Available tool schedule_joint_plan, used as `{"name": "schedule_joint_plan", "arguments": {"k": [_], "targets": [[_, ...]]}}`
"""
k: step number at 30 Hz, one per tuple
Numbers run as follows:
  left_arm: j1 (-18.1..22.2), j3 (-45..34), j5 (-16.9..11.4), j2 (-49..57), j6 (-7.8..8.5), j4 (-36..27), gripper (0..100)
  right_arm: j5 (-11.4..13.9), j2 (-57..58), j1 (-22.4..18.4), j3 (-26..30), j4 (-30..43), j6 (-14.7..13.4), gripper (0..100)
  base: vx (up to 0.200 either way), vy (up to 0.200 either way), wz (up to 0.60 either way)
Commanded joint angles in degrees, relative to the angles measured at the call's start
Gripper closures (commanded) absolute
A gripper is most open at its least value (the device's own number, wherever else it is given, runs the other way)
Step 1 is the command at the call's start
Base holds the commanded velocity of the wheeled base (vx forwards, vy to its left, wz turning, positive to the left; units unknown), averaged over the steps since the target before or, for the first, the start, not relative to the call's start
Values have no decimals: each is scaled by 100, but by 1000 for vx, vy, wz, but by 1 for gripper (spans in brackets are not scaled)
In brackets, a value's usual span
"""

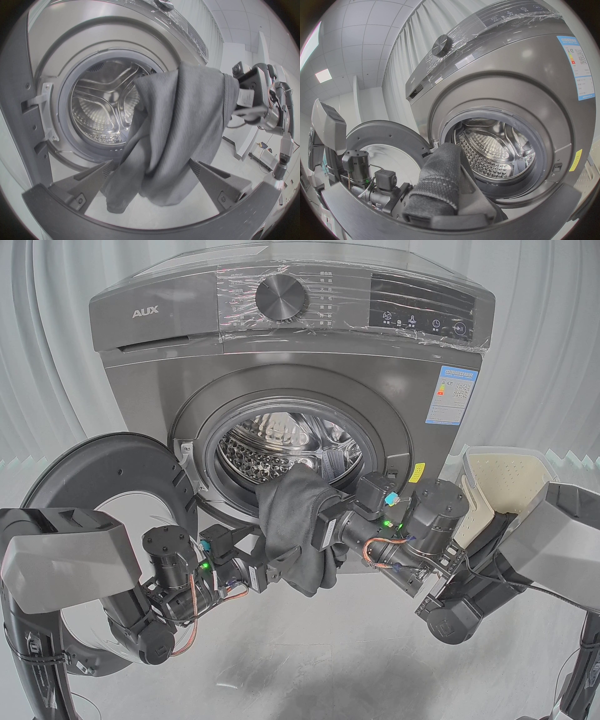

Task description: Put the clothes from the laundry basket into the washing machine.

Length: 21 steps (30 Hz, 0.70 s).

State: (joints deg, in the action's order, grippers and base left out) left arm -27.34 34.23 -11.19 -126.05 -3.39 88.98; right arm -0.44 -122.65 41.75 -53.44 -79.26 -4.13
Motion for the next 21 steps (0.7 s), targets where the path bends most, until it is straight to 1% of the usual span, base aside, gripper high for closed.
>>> {"name": "schedule_joint_plan", "arguments": {"k": [1, 5, 6, 14, 21], "targets": [[-8, 172, 3, 2, -4, 14, 0, 9, -92, 52, -17, -1, 0, 100, 0, 0, 0], [-25, 242, 3, -148, 31, 5, 0, 53, -119, 87, -52, -10, -9, 100, 0, 0, 0], [-34, 339, 12, -271, 40, 5, 0, 53, -119, 149, -52, -10, -9, 100, 0, 0, 0], [-17, 822, 3, -798, 40, 5, 0, 53, -110, 457, 1, -142, -61, 100, 0, 0, 0], [-17, 1068, 38, -1071, 40, 5, 0, 44, -31, 553, -8, -142, -70, 100, 0, 0, 0]]}}
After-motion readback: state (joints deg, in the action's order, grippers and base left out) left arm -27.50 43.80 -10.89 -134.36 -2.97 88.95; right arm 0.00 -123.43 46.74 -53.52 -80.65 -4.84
